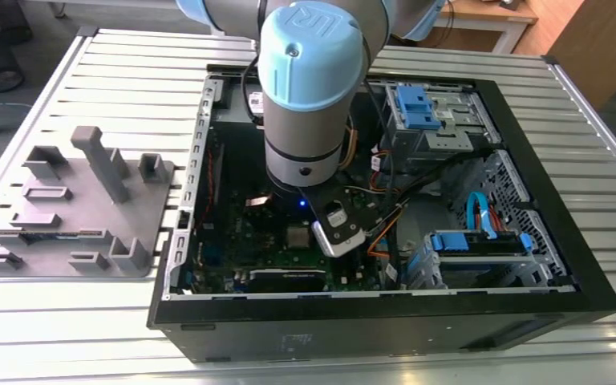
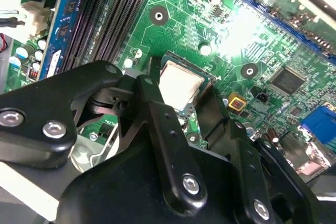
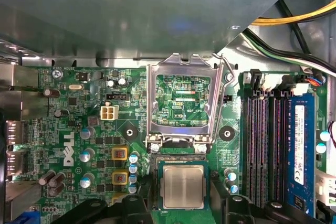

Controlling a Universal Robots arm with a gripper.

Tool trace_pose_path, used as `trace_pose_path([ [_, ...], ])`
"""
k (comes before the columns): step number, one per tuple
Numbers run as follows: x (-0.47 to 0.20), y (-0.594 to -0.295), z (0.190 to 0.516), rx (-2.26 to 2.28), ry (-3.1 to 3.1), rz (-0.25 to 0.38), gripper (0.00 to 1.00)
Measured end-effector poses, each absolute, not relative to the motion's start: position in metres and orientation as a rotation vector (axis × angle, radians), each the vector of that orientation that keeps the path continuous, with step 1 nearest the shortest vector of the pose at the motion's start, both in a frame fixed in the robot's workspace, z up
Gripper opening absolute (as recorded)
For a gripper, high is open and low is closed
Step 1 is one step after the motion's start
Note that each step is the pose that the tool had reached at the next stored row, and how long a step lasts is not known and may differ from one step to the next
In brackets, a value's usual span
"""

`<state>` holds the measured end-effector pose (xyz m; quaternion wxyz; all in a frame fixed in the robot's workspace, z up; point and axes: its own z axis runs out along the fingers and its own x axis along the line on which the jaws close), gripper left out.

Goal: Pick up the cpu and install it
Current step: 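Place the cpu into insertion slot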

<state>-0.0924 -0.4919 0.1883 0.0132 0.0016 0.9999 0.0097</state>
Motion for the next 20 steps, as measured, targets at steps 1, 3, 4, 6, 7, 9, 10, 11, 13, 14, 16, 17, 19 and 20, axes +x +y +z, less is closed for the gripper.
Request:
trace_pose_path([
  [1,-0.0924,-0.4919,0.189,0.005,3.115,0.03,0.54],
  [3,-0.0925,-0.4919,0.1912,0.005,3.115,0.03,0.54],
  [4,-0.0924,-0.4919,0.1921,0.005,3.115,0.03,0.54],
  [6,-0.0924,-0.4919,0.1921,0.005,3.115,0.03,0.54],
  [7,-0.0924,-0.4919,0.1921,0.005,3.115,0.031,0.54],
  [9,-0.0924,-0.4919,0.1929,0.005,3.115,0.03,0.54],
  [10,-0.0924,-0.4919,0.1929,0.005,3.115,0.03,0.54],
  [11,-0.0924,-0.4919,0.1929,0.005,3.115,0.03,0.54],
  [13,-0.0924,-0.4919,0.193,0.005,3.115,0.03,0.54],
  [14,-0.0924,-0.4919,0.193,0.005,3.115,0.03,0.54],
  [16,-0.0924,-0.4919,0.1932,0.005,3.115,0.03,0.53],
  [17,-0.0924,-0.4919,0.1932,0.005,3.115,0.03,0.53],
  [19,-0.0924,-0.4919,0.1933,0.005,3.115,0.03,0.46],
  [20,-0.0924,-0.4919,0.1933,0.005,3.115,0.03,0.4],
])
